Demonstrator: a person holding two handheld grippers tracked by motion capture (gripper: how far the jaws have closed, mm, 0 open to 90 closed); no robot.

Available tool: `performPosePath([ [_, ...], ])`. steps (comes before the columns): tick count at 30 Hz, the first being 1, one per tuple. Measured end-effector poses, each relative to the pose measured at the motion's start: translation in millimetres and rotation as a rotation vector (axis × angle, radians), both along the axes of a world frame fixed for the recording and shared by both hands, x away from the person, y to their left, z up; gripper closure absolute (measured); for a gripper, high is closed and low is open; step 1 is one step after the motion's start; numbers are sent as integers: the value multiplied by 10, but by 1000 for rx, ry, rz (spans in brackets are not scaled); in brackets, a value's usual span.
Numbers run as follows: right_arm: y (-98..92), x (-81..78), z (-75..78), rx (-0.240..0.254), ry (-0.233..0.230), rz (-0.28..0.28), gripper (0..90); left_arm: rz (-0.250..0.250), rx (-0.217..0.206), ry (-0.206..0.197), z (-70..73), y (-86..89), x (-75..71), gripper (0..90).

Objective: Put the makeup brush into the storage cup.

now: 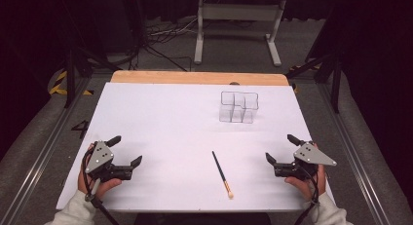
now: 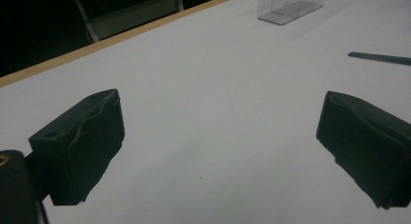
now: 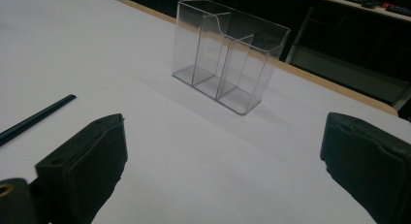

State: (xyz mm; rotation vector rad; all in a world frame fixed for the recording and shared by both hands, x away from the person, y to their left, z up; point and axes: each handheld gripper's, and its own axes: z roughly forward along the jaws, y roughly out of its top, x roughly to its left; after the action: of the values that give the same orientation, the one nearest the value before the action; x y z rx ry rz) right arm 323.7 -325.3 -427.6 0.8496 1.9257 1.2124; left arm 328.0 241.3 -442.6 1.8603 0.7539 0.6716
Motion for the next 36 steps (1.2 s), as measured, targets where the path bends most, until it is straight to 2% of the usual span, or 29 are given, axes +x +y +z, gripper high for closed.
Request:
performPosePath([
  [4, 9, 16, -21, -10, 31, 2, 43, -2, -8, -9, 14, -5, -33, 42],
  [7, 17, 28, -18, -9, 39, -1, 44, -5, 21, -1, 5, -14, -37, 44],
  [17, 99, 19, 8, -41, 73, 4, 98, -8, 31, -5, 9, -32, -36, 49],
  [18, 129, 19, 34, -43, 109, 29, 112, -11, 31, 1, 5, -37, -34, 49],
  [21, 162, 14, 55, -48, 135, 46, 119, -13, 27, 7, -5, -50, -28, 49],
  [23, 265, -11, 103, -80, 172, 70, 124, -20, 36, 7, -12, -66, -25, 49],
  [26, 378, -20, 133, -99, 221, 83, 149, -21, 37, 10, -19, -86, -29, 48],
  [30, 575, -8, 141, -143, 334, 96, 176, -28, 34, 10, -21, -95, -32, 50],
  [32, 709, 8, 151, -176, 416, 101, 182, -32, 32, 16, -25, -104, -35, 50],
  [33, 709, 8, 151, -176, 416, 101, 182, -35, 35, 16, -27, -112, -36, 50],
  [34, 786, 13, 164, -196, 446, 106, 188, -40, 35, 17, -29, -119, -36, 50],
  [35, 918, 29, 179, -228, 508, 119, 198, -44, 37, 19, -32, -122, -37, 51],
  [36, 966, 35, 185, -239, 530, 124, 199, -46, 42, 22, -37, -131, -41, 51],
])
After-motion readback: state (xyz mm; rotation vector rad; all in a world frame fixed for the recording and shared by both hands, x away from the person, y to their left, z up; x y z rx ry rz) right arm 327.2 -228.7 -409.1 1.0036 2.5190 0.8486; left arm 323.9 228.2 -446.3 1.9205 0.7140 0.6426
